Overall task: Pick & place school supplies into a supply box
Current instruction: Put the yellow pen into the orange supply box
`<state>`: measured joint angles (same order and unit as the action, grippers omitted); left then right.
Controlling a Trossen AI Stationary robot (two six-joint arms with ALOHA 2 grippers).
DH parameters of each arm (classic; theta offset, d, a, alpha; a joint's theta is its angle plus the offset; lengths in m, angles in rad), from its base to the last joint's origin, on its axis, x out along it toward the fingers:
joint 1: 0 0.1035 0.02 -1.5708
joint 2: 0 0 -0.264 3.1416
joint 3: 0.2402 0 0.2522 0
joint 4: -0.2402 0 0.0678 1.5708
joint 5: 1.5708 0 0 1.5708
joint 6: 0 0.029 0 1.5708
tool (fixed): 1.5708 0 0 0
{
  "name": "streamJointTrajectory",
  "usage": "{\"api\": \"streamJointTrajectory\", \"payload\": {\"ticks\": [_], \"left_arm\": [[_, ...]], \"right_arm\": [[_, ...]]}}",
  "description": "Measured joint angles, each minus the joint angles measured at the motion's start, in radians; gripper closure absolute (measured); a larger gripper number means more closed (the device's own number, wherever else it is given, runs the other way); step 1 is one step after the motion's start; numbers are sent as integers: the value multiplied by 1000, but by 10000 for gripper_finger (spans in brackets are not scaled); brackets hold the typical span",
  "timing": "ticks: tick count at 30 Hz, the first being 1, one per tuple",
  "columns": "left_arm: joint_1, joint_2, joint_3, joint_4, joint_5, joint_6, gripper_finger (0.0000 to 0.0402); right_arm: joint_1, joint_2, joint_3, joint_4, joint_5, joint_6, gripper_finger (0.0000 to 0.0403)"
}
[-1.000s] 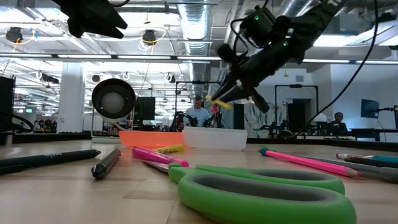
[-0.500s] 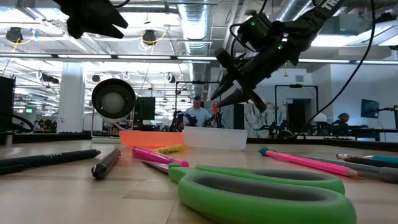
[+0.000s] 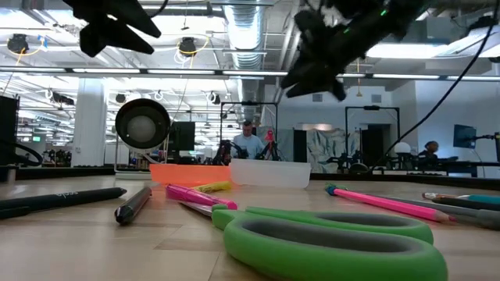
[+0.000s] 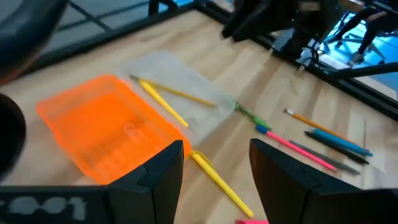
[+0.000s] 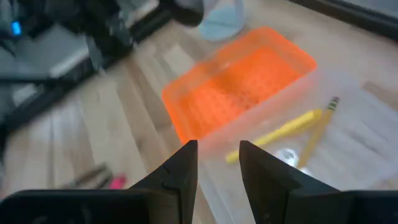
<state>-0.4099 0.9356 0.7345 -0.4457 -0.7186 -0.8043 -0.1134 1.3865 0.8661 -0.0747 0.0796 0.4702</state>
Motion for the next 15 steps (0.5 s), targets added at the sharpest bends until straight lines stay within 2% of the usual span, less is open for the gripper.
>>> {"api": "streamJointTrajectory", "payload": {"ticks": [5,11,15], "left_arm": [[0,95,0,54,48,-68,229],[0,289,0,275,86,-52,229],[10,425,16,351,86,-85,229]], "right_arm": [[113,-108,0,-210,146,-61,292],[226,-208,0,-409,281,-46,292],[293,-261,-2,-518,345,-11,292]]}}
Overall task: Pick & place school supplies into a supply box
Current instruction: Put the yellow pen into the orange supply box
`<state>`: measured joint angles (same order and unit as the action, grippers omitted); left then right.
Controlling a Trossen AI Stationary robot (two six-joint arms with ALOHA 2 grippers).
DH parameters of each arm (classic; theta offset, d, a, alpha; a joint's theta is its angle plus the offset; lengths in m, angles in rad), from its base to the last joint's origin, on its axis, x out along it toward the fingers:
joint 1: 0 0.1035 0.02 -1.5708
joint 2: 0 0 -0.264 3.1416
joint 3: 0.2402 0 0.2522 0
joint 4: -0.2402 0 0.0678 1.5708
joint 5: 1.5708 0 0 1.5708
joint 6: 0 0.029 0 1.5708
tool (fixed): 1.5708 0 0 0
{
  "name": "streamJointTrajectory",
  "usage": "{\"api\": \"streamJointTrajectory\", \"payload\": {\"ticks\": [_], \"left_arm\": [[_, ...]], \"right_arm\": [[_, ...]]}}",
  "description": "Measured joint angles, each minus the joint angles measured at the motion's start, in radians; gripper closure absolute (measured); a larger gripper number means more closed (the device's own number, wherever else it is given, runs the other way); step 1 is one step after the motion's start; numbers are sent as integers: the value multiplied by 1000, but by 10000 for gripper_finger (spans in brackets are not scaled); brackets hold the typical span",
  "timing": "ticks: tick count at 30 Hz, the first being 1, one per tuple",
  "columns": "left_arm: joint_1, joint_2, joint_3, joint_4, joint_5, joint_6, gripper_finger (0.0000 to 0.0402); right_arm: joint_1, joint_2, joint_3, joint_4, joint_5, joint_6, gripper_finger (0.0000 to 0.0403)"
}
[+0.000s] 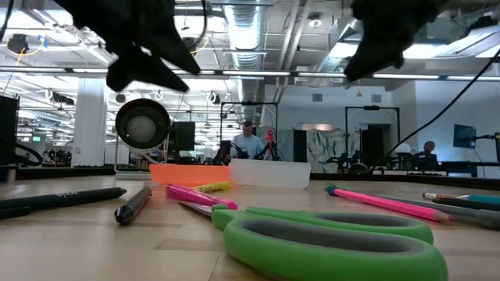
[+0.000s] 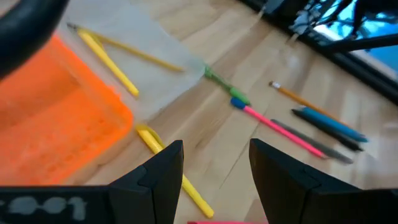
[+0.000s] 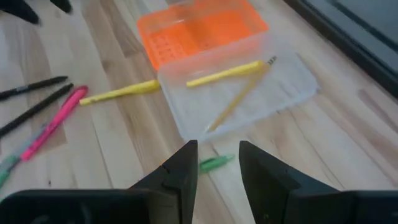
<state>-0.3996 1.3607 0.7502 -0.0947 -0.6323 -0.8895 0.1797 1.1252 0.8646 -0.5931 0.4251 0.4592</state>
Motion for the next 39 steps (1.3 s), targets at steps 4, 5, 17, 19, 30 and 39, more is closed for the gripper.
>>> {"api": "streamJointTrajectory", "payload": {"ticks": [4,5,17,19,30,39], "left_arm": [[15,130,46,-1,-1,-46,229],[17,160,60,-3,0,-51,229],[81,449,381,-436,87,-257,229],[101,475,429,-515,109,-277,229],[204,476,467,-533,327,-251,229],[238,497,459,-522,400,-274,229]], "right_arm": [[63,-55,-11,-73,51,12,292],[77,-70,-14,-77,62,15,292],[192,-249,-33,-254,195,130,292],[202,-272,-34,-274,206,143,292],[213,-317,-33,-300,213,162,292],[213,-316,-33,-312,212,162,292]]}}
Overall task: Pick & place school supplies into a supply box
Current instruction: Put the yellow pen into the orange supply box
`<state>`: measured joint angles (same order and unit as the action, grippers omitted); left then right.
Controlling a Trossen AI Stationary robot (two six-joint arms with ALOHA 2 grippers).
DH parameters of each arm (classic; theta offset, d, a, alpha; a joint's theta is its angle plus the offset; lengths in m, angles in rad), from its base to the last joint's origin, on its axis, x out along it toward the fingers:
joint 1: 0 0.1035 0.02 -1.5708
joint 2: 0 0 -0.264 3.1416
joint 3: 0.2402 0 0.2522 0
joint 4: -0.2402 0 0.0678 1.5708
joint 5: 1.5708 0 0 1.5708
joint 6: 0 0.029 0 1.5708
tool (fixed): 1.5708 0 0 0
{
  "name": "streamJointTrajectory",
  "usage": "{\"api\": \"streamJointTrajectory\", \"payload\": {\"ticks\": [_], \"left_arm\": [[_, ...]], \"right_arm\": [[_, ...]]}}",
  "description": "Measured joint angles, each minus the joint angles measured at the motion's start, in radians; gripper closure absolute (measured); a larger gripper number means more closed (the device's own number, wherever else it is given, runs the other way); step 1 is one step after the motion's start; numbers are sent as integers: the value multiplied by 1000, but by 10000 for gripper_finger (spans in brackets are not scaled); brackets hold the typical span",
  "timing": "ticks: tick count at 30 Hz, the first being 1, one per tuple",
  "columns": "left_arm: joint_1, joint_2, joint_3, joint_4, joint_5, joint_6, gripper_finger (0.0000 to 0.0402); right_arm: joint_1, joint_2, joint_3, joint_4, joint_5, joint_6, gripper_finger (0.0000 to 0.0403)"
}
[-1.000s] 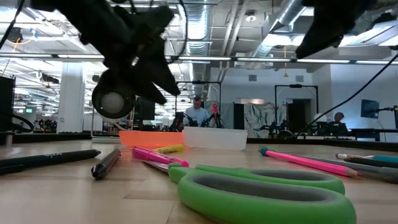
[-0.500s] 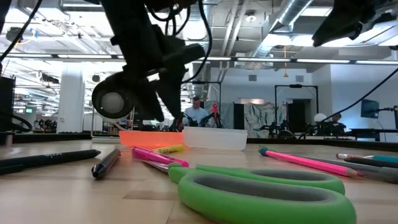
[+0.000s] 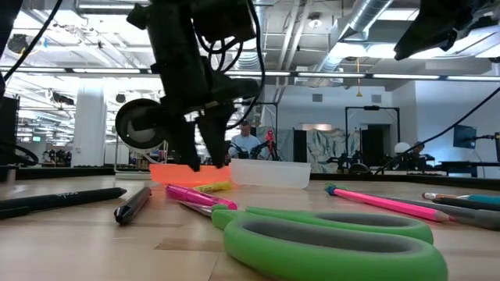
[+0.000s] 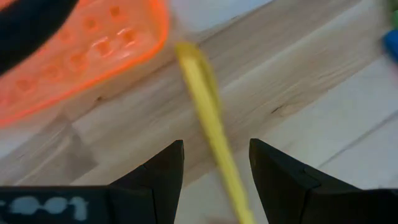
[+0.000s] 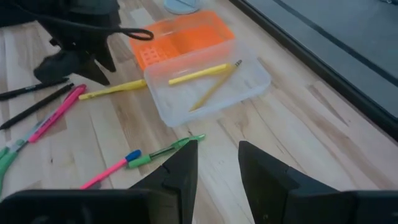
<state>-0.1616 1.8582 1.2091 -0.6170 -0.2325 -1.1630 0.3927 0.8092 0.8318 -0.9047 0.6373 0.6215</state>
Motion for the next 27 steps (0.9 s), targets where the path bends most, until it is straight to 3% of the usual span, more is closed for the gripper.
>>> {"api": "streamJointTrajectory", "payload": {"ticks": [12,27], "left_arm": [[-12,79,6,50,16,-40,229],[-16,77,5,24,-8,-40,229]], "right_arm": [[0,0,1,-34,0,0,292],[-2,0,1,-38,23,-1,292]]}}
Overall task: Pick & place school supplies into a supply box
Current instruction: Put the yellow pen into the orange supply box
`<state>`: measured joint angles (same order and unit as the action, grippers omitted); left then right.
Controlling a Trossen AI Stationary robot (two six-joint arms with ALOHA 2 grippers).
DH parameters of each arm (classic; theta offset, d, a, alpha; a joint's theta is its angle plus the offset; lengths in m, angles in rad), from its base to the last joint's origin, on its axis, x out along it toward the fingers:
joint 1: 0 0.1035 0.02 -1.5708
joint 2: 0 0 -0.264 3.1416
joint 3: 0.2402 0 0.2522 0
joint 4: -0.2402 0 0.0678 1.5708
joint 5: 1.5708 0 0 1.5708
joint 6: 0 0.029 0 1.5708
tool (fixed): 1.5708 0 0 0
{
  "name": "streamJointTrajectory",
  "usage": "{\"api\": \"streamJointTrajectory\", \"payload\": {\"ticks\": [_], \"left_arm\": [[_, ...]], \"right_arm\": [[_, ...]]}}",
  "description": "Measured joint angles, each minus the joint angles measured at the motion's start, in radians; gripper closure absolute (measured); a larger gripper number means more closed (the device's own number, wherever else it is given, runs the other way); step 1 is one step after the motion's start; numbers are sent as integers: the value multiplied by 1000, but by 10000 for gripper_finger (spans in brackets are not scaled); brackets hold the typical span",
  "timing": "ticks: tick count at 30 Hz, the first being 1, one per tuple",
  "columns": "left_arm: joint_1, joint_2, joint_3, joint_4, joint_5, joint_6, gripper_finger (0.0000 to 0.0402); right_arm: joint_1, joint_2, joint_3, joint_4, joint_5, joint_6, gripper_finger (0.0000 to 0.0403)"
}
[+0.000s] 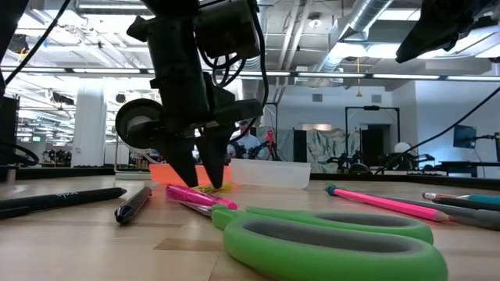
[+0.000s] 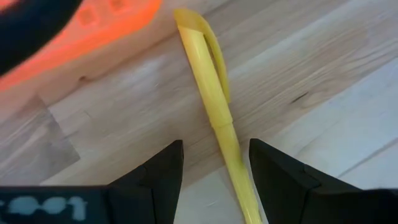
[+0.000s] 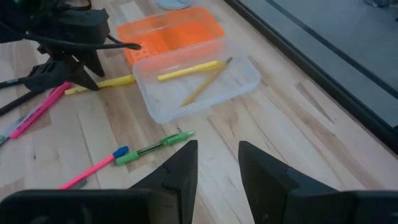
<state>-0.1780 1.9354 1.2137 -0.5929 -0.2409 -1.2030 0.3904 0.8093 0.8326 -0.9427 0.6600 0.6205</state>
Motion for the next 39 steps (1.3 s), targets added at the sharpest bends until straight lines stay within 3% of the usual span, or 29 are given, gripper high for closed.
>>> {"api": "streamJointTrajectory", "payload": {"ticks": [16,33,39], "left_arm": [[-55,60,14,4,-27,-32,232],[-63,68,49,-18,-29,45,383],[-62,68,49,-18,12,191,376]], "right_arm": [[0,0,0,0,0,0,292],[0,0,0,1,0,8,292],[0,0,0,1,0,8,292]]}}
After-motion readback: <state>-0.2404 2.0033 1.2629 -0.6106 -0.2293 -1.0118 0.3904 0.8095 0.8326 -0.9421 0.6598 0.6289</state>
